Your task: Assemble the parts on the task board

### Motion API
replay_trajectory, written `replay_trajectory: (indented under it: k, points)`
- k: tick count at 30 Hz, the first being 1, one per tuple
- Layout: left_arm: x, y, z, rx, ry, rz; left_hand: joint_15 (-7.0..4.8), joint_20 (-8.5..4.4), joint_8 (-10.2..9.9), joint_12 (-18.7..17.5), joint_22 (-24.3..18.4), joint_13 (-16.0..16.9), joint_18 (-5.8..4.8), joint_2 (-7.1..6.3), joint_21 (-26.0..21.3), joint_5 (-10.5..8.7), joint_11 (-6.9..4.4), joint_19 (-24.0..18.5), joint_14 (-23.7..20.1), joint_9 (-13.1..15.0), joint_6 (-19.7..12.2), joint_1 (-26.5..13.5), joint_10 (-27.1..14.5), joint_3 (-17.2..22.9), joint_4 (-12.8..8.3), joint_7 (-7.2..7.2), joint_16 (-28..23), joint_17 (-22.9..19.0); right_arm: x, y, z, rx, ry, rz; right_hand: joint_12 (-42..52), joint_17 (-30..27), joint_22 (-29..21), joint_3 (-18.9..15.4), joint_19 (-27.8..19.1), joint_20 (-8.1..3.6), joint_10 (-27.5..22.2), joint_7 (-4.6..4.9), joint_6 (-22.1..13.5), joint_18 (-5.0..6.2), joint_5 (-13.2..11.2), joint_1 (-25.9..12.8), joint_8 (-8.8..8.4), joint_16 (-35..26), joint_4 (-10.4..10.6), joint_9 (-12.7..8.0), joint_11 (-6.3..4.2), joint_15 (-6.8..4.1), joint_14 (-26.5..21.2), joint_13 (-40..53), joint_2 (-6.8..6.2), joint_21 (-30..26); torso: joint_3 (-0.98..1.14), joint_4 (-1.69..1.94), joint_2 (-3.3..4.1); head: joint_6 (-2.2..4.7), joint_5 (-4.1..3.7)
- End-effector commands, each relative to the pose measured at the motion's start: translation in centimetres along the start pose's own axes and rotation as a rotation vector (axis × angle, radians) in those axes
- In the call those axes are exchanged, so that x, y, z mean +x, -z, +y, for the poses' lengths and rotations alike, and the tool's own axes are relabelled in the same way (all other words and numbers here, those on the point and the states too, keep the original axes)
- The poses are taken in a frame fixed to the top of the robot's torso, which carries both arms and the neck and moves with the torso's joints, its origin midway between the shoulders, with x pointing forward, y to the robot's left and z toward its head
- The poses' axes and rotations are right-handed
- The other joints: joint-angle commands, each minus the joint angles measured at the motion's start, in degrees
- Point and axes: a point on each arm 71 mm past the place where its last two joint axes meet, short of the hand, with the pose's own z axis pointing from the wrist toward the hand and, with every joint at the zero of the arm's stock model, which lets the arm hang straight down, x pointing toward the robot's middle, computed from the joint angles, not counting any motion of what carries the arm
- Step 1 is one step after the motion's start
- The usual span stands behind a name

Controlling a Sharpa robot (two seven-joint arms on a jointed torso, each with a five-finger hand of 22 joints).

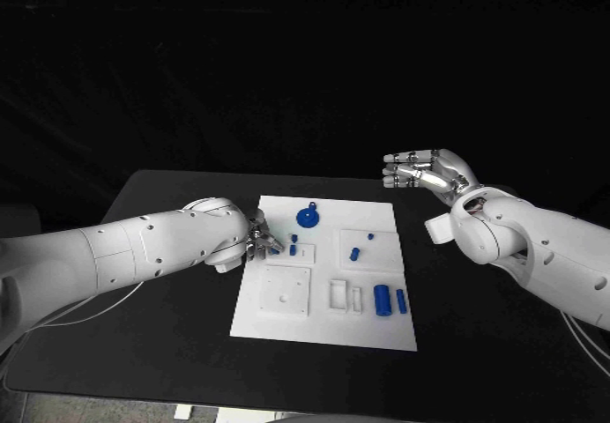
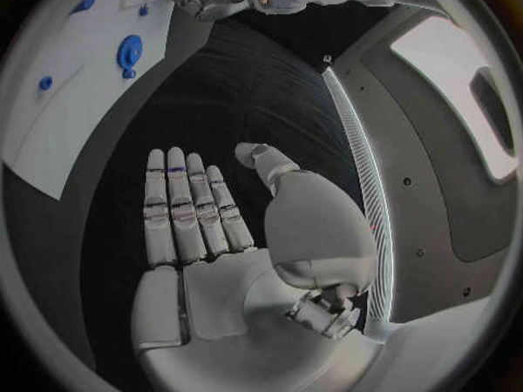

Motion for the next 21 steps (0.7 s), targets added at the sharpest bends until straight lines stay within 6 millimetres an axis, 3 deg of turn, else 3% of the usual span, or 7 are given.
replay_trajectory:
  k: [1, 2, 5, 10, 11, 13, 21]
  points:
    - [1.2, 0.0, -0.6, 0.016, -0.035, 0.111, 0.08, 0.12, 0.11, 0.24, 0.99, 0.21, -0.87, 4.26, -0.11, -10.73, -0.61, -0.74, -0.98, 0.48, -1.69, 3.35, 0.30, 6.54, -5.17, 0.27, 0.02, -0.38, 0.2, 0.0, 0.0, -0.006, -0.005, 0.018, -0.23, -0.06, -0.08, -0.24, -0.40, 0.15, -0.50, 0.13, -0.44, 0.63, 0.32, -0.21, -0.16, -0.20, -0.17, -0.07, 0.02, 0.08, -0.42, -0.08, 0.30, -0.04, 0.02, -0.05, 0.04, -0.03, -0.01]
    - [1.2, 0.0, -0.6, 0.015, -0.042, 0.120, 0.30, 0.30, 0.94, 0.76, 1.05, 0.55, -0.87, 4.47, -0.17, -15.48, -0.46, -1.01, -1.43, 0.35, -2.90, 3.52, -0.59, 8.89, -5.28, 0.53, 0.18, -0.72, 0.2, 0.0, 0.0, -0.005, -0.005, 0.018, -0.23, -0.06, -0.08, -0.24, -0.40, 0.15, -0.50, 0.13, -0.44, 0.63, 0.32, -0.21, -0.16, -0.20, -0.17, -0.07, 0.02, 0.08, -0.42, -0.08, 0.30, -0.04, 0.02, -0.03, 0.03, -0.05, -0.03]
    - [1.2, 0.1, -0.8, 0.013, -0.060, 0.139, 0.46, 0.44, 4.32, 2.62, 1.04, 1.29, -0.87, 4.13, -0.30, -16.98, -0.30, -1.41, -2.42, 0.51, -5.24, 2.44, -2.44, 10.92, -3.63, 0.65, 1.11, -1.81, 0.3, 0.0, -0.1, -0.004, -0.006, 0.019, -0.23, -0.06, -0.08, -0.24, -0.40, 0.15, -0.50, 0.13, -0.44, 0.63, 0.32, -0.21, -0.16, -0.20, -0.17, -0.07, 0.02, 0.08, -0.42, -0.08, 0.30, -0.04, 0.05, -0.03, 0.03, -0.03, 0.03]
    - [0.8, 0.2, -1.2, 0.015, -0.089, 0.158, 0.71, 0.64, 8.17, 4.72, 1.09, 2.07, -0.87, 4.94, -0.40, -17.01, -0.10, -1.87, -3.59, 2.04, -8.85, 2.93, -4.47, 10.78, -2.06, 0.95, 2.45, -2.46, 0.4, 0.0, -0.1, -0.003, -0.007, 0.020, -0.23, -0.06, -0.08, -0.35, -0.40, 0.16, -0.53, 0.15, -0.54, 0.63, 0.33, -0.23, -0.17, -0.20, -0.10, -0.07, 0.03, 0.09, -0.42, -0.09, 0.33, -0.03, 0.06, -0.01, 0.03, -0.04, 0.01]
    - [0.5, 0.3, -1.4, 0.016, -0.102, 0.163, 0.85, 0.73, 10.75, 6.35, 1.09, 2.55, -0.87, 4.79, -0.37, -17.03, 0.07, -2.11, -4.16, 2.35, -10.47, 3.07, -5.87, 11.65, -1.39, 1.11, 3.38, -2.93, 0.4, 0.0, -0.1, -0.003, -0.008, 0.021, -0.23, -0.06, -0.08, -0.35, -0.40, 0.16, -0.53, 0.15, -0.54, 0.63, 0.33, -0.23, -0.17, -0.20, -0.10, -0.07, 0.03, 0.09, -0.42, -0.09, 0.33, -0.03, 0.07, -0.05, 0.01, -0.03, 0.04]
    - [0.4, 0.3, -1.5, 0.017, -0.108, 0.165, 0.82, 0.76, 12.31, 7.39, 1.13, 2.76, -0.87, 4.64, -0.27, -17.04, 0.22, -2.19, -4.50, 2.39, -11.24, 2.90, -6.58, 12.20, -0.83, 1.20, 3.87, -3.24, 0.5, 0.0, -0.2, -0.003, -0.008, 0.021, -0.23, -0.06, -0.08, -0.35, -0.40, 0.16, -0.53, 0.15, -0.54, 0.63, 0.33, -0.23, -0.17, -0.20, -0.10, -0.07, 0.03, 0.09, -0.42, -0.09, 0.33, -0.03, 0.06, -0.04, 0.01, -0.03, 0.05]
    - [-0.9, 0.2, -2.2, 0.013, -0.143, 0.167, 0.80, 0.66, 17.82, 10.11, 1.08, 1.09, -0.87, 4.34, 0.30, -17.07, 0.10, -2.55, -5.04, -1.73, -13.63, 3.21, -7.76, 13.17, -0.84, 1.21, 5.69, -5.75, 0.7, -0.1, -0.1, -0.004, -0.010, 0.024, -0.23, -0.06, -0.08, -0.35, -0.40, 0.16, -0.53, 0.15, -0.54, 0.63, 0.33, -0.23, -0.17, -0.20, -0.10, -0.07, 0.03, 0.09, -0.42, -0.09, 0.33, -0.03, 0.03, -0.03, 0.03, 0.08, 0.08]
